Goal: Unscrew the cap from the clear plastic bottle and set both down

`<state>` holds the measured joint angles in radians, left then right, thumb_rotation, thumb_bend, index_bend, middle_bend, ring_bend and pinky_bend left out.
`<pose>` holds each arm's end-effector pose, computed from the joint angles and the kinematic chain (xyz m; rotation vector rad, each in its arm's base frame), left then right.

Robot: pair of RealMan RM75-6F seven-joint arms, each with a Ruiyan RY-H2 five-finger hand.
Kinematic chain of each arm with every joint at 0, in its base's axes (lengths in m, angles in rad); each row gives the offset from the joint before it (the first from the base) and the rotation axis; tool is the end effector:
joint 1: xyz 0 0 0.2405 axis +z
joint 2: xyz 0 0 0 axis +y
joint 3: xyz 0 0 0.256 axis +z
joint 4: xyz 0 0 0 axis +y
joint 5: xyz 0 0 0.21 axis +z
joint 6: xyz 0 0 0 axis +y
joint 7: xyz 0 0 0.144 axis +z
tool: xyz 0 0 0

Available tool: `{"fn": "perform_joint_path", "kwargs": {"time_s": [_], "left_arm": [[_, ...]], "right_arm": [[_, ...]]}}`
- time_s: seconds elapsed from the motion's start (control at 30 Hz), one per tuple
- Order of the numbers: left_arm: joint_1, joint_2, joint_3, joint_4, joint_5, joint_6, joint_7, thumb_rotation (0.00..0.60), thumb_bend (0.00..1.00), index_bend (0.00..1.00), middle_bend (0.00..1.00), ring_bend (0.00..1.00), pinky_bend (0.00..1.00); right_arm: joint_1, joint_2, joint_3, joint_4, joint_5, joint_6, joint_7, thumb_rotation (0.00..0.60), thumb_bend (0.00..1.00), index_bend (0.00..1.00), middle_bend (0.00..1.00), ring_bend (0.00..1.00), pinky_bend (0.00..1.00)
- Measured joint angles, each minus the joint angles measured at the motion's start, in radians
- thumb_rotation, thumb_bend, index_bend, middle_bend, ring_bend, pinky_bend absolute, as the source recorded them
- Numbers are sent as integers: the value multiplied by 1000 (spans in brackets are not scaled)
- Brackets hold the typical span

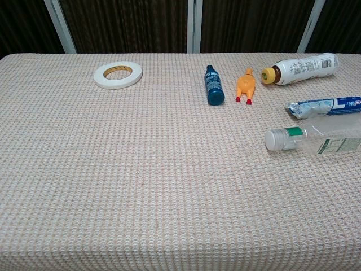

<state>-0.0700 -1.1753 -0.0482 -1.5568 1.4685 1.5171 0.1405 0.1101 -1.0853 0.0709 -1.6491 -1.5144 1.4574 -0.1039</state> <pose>-0.3221 0.1763 0.1518 -1.3736 -0.7997 -0.7904 -0.2991 -0.1925 0.1648 1.4485 -0.8076 0.8576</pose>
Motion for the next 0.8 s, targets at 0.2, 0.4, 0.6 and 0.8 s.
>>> {"fn": "perform_joint_path", "kwargs": {"time_s": [0.2, 0.4, 0.6, 0.8], "left_arm": [[3, 0, 2, -2, 4, 2, -3, 600, 0, 198, 120, 43, 17], [3, 2, 1, -5, 10, 6, -15, 600, 0, 197, 120, 43, 17], [1, 3, 0, -10, 12, 4, -13, 600, 0, 198, 120, 42, 17], [7, 4, 0, -11, 2, 5, -10, 600, 0, 197, 120, 43, 17]], "right_arm": [[8, 0, -4, 2, -7, -12, 13, 600, 14, 0, 157, 9, 63], [25, 8, -13, -4, -19, -47, 33, 600, 14, 0, 159, 9, 63], [94, 19, -15, -14, -26, -170, 13, 600, 20, 8, 170, 10, 62], [211, -24, -2, 37, 8, -360, -18, 600, 35, 39, 184, 11, 63]]}}
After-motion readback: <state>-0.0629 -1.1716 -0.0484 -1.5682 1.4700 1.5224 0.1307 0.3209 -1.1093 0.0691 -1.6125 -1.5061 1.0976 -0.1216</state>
